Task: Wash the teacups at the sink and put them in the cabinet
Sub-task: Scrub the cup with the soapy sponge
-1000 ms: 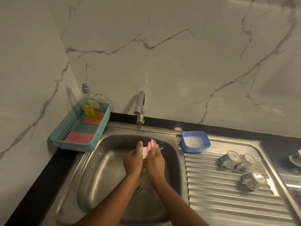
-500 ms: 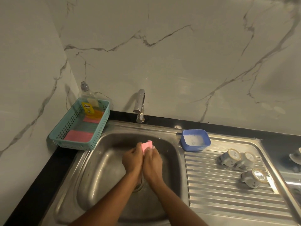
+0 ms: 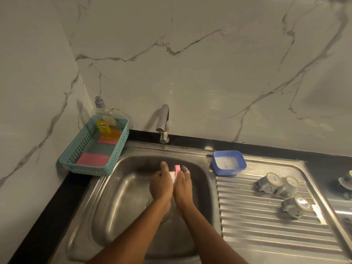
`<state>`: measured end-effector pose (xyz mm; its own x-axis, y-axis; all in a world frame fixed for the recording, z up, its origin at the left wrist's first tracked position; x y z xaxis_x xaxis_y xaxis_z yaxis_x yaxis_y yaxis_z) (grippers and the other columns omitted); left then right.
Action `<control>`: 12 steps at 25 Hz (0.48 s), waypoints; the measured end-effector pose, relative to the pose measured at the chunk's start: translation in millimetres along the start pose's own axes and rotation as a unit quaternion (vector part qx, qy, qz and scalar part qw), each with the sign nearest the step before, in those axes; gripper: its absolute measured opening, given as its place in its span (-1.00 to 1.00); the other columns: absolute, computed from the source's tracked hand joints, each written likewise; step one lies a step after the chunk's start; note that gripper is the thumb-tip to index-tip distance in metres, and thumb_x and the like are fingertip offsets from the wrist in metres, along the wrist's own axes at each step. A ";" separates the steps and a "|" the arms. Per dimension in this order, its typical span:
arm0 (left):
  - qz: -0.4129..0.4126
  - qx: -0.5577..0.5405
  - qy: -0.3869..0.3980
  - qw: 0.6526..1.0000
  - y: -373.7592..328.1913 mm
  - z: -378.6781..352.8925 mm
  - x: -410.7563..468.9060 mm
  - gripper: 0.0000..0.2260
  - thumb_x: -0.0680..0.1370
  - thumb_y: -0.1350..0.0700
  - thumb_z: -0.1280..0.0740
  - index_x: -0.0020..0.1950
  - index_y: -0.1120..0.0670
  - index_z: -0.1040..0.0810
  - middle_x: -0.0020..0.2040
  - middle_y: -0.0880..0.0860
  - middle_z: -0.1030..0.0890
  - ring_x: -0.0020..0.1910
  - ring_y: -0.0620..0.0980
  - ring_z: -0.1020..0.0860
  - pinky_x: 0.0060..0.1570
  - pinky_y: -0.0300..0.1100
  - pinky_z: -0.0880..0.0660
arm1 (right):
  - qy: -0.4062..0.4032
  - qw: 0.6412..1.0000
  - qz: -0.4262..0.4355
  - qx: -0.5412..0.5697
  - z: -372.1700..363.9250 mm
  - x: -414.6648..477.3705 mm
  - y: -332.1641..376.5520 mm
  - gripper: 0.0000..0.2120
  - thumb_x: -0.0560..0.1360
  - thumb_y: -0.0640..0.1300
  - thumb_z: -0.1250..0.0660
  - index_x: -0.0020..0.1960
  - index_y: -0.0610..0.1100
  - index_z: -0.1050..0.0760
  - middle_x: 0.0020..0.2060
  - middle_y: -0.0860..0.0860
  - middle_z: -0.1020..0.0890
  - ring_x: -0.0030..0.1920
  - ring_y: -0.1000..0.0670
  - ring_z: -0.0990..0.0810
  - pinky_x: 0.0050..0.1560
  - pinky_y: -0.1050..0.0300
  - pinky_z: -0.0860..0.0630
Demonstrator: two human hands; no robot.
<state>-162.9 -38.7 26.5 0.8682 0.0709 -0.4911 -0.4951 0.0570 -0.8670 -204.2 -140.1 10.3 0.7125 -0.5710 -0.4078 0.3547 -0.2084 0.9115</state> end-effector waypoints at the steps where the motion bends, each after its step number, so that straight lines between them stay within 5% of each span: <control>1: 0.009 0.013 0.029 0.999 6.4 -5.9 -2.6 -0.63 0.61 -0.18 -0.25 -0.18 0.06 -0.64 -0.17 0.08 -0.69 -0.13 0.06 -0.66 0.00 0.02 -0.62 | 0.007 1.000 0.024 0.004 -0.7 -4.5 2.3 -0.67 0.72 -0.02 -0.07 0.46 0.02 -0.33 0.26 0.00 -0.54 0.24 -0.03 -0.57 0.29 -0.01 -0.52; 3: 0.046 0.015 0.020 0.999 12.9 -2.0 7.2 -0.71 0.50 -0.12 -0.33 -0.18 0.08 -0.68 -0.16 0.10 -0.71 -0.11 0.10 -0.68 0.05 0.06 -0.62 | 0.031 0.997 0.075 -0.014 -9.0 -20.6 3.5 -0.62 0.72 0.00 -0.08 0.52 0.03 -0.30 0.37 0.09 -0.47 0.37 0.06 -0.46 0.44 0.06 -0.38; 5: 0.059 0.012 -0.007 0.998 14.4 4.3 16.5 -0.75 0.52 -0.01 -0.30 -0.24 0.09 -0.67 -0.16 0.13 -0.71 -0.12 0.13 -0.65 0.06 0.06 -0.59 | 0.020 0.991 0.103 -0.081 -13.3 -34.0 0.5 -0.64 0.72 0.03 -0.08 0.46 -0.01 -0.40 0.30 0.15 -0.50 0.30 0.16 -0.49 0.37 0.18 -0.42; 8: 0.085 -0.050 0.050 0.994 20.4 -6.0 5.8 -0.81 0.37 0.03 -0.35 -0.38 0.10 -0.64 -0.26 0.11 -0.66 -0.25 0.13 -0.62 -0.16 -0.01 -0.55 | 0.004 0.997 -0.024 -0.067 4.9 0.5 -7.0 -0.70 0.68 -0.11 -0.14 -0.05 -0.14 -0.62 -0.26 0.02 -0.67 -0.29 0.16 -0.62 -0.31 0.27 -0.49; 9: 0.094 -0.071 0.068 0.991 20.1 -9.6 -0.6 -0.83 0.33 0.04 -0.36 -0.36 0.11 -0.65 -0.29 0.13 -0.66 -0.28 0.13 -0.62 -0.20 -0.02 -0.53 | 0.020 0.996 -0.079 -0.026 4.5 3.7 -4.5 -0.70 0.65 -0.13 -0.16 -0.14 -0.16 -0.61 -0.35 0.00 -0.65 -0.35 0.10 -0.60 -0.37 0.22 -0.46; 12: 0.060 -0.060 0.030 0.996 0.7 -0.2 11.8 -0.80 0.46 0.09 -0.32 -0.31 0.14 -0.62 -0.27 0.14 -0.65 -0.29 0.08 -0.60 -0.23 -0.11 -0.49 | 0.015 0.999 0.028 -0.007 -5.6 -19.6 15.2 -0.74 0.68 -0.12 -0.15 0.10 -0.05 -0.63 -0.06 0.06 -0.69 -0.05 0.07 -0.64 -0.07 0.19 -0.56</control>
<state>-153.0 -38.0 20.0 0.8058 0.0100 -0.5920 -0.5901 -0.0684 -0.8044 -209.4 -127.6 31.8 0.7499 -0.5567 -0.3575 0.3216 -0.1656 0.9323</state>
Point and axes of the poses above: each hand's wrist, its own x-axis towards the middle knuckle, its own z-axis out of the back of the hand, y = z × x, the point moved 8 cm from there along x, towards the middle knuckle
